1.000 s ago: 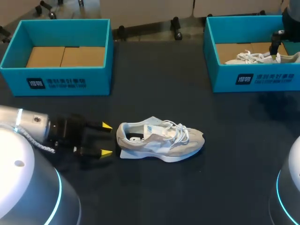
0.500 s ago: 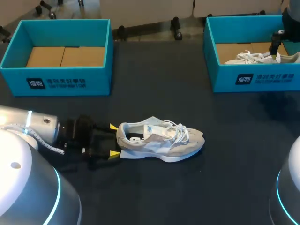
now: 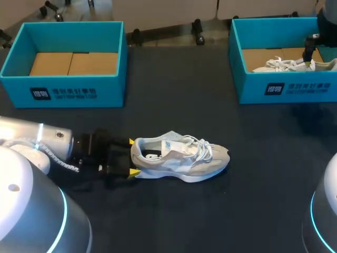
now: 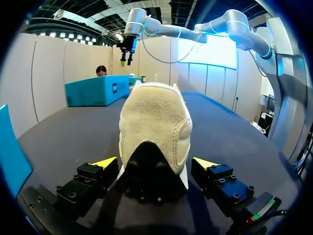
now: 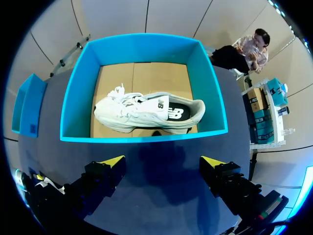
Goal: Take the shoe out of the shoebox, open the shoe tongue, remove and reinsert the insole, then place the shoe into the shoebox
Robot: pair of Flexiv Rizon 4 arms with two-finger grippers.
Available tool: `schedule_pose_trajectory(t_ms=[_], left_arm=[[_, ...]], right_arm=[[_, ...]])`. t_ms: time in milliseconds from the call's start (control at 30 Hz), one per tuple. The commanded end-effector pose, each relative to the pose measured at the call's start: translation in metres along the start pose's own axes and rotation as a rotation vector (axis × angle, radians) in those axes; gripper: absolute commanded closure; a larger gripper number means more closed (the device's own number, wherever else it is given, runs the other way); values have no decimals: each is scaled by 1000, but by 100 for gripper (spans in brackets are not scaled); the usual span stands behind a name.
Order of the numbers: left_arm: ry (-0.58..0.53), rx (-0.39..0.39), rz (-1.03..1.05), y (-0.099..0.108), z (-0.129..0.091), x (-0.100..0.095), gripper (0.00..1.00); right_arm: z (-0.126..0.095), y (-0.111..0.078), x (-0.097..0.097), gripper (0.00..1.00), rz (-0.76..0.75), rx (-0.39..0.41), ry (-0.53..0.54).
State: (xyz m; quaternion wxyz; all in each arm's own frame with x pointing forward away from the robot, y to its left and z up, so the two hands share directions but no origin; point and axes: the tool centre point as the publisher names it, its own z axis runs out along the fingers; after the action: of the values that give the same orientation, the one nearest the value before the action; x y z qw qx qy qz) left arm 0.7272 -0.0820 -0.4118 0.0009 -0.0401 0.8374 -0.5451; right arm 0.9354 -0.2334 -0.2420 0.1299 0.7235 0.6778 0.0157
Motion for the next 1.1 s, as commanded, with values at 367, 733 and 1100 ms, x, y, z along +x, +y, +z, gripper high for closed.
schedule_pose_trajectory(t_ms=[367, 733, 1100], left_arm=[[9, -5, -8, 0, 21, -2, 0], [19, -25, -1, 3, 27, -5, 17], [43, -43, 19, 3, 27, -4, 100]], right_arm=[[0, -1, 0, 0, 1, -2, 0], [0, -1, 0, 0, 1, -2, 0], [0, -1, 0, 0, 1, -2, 0]])
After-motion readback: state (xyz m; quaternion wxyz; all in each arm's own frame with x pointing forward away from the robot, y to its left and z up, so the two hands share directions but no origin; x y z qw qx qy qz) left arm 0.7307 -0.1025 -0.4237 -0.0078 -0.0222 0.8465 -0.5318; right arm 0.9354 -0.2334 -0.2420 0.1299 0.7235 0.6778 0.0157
